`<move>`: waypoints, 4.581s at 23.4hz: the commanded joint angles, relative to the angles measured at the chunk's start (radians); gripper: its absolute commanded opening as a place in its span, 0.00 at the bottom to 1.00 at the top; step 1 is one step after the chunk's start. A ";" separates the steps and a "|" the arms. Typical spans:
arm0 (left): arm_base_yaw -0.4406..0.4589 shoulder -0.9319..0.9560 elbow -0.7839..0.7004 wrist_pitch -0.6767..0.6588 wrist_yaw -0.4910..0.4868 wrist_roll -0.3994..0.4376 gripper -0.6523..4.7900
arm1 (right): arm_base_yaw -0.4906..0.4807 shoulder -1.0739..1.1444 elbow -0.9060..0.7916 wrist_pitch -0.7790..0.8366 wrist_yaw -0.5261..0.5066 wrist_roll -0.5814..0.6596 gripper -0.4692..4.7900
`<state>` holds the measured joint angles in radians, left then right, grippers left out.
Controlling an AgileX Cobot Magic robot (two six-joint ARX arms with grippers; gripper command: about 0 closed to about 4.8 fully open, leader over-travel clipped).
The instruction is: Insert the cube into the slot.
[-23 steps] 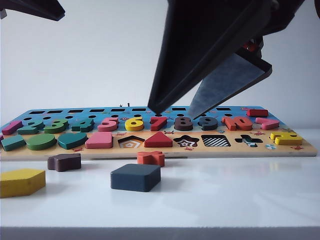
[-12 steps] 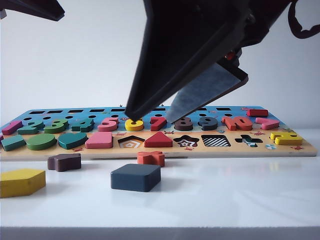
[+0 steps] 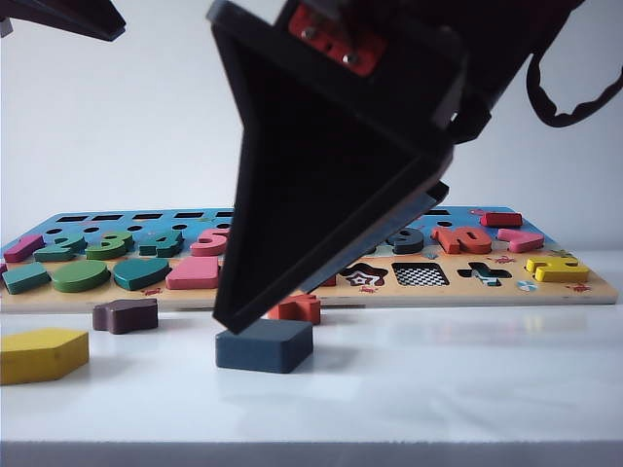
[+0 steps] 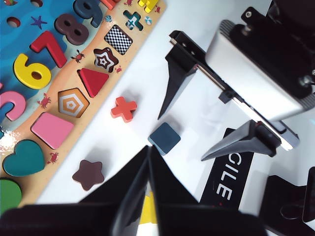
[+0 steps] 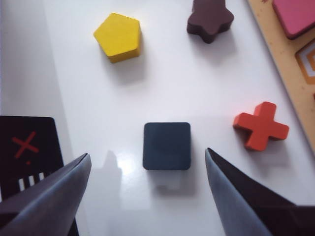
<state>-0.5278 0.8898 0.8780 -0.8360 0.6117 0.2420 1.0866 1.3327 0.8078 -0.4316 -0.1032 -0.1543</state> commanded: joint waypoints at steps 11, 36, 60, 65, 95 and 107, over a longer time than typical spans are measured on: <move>0.000 0.000 0.005 0.004 0.005 0.004 0.15 | 0.000 0.034 0.005 0.064 0.021 0.031 0.77; 0.000 -0.001 0.005 0.004 0.005 0.004 0.15 | -0.003 0.083 0.005 0.072 0.026 0.030 0.59; 0.000 -0.001 0.005 0.005 0.005 0.005 0.15 | -0.109 -0.097 0.095 -0.049 0.080 -0.058 0.25; 0.000 -0.002 0.005 0.009 0.005 0.005 0.15 | -0.232 -0.136 0.100 -0.146 0.081 -0.404 0.19; 0.000 -0.004 0.005 0.132 0.121 -0.006 0.15 | -0.371 0.014 0.097 -0.063 0.113 -0.716 0.08; 0.000 -0.003 0.005 0.131 0.121 -0.006 0.15 | -0.413 0.039 0.096 -0.046 0.027 -0.793 0.07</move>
<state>-0.5274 0.8894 0.8780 -0.7155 0.7296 0.2386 0.6746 1.3716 0.9005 -0.4850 -0.0708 -0.9424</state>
